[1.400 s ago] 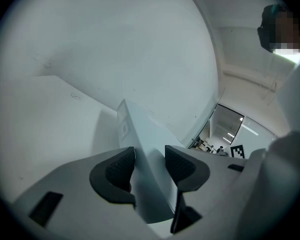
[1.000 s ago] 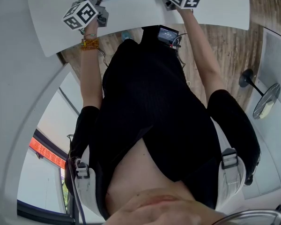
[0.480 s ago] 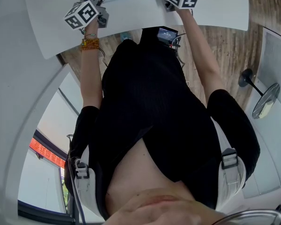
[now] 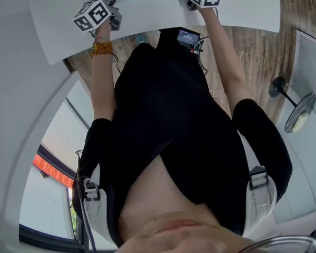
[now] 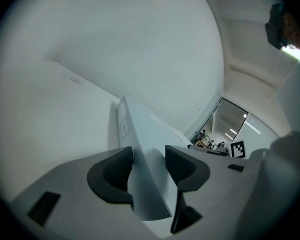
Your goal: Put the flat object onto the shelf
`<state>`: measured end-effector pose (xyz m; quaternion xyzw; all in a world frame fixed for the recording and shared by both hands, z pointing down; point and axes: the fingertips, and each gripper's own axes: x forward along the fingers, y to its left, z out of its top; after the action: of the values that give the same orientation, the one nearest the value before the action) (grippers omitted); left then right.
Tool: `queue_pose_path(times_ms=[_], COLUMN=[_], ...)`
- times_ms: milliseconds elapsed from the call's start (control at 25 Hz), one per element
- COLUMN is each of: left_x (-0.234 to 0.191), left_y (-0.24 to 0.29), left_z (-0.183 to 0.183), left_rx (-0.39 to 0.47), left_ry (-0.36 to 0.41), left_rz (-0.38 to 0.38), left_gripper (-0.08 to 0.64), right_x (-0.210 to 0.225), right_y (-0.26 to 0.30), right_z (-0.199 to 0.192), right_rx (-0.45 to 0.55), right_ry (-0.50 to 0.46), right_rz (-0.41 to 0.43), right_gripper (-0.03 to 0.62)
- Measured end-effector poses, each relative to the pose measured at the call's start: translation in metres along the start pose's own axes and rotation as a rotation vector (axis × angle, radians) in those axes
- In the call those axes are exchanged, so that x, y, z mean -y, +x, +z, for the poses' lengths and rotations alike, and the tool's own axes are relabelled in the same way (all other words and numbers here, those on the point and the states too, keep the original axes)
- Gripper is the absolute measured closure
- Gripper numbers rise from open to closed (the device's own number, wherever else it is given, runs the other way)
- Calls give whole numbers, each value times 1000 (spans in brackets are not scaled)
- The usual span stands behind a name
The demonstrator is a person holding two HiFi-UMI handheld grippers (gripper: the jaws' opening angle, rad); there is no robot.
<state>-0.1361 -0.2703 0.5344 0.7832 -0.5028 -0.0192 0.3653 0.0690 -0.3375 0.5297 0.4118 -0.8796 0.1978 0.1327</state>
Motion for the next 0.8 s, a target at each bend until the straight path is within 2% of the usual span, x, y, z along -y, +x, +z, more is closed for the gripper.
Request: queue_pose_path(times_ms=[160,320,560,800], left_x=[-3,3,31,58], left_y=[-9,-19,-29,-39], left_z=[7,24,52,74], left_rx=[15,56,148,247], left_ry=[68,136,297,391], left_rz=[40,78,145,184], left_gripper=[357,357,359,364], right_x=[2,3,-8,-27], right_y=[-5,-19,-39,-57], right_z=[4,14,41,68], right_rx=[-10,16,86,172], right_ry=[-110,-122,-157,-196], right_rz=[-43,-56,-67,-79], right_gripper=[403,403,403,407])
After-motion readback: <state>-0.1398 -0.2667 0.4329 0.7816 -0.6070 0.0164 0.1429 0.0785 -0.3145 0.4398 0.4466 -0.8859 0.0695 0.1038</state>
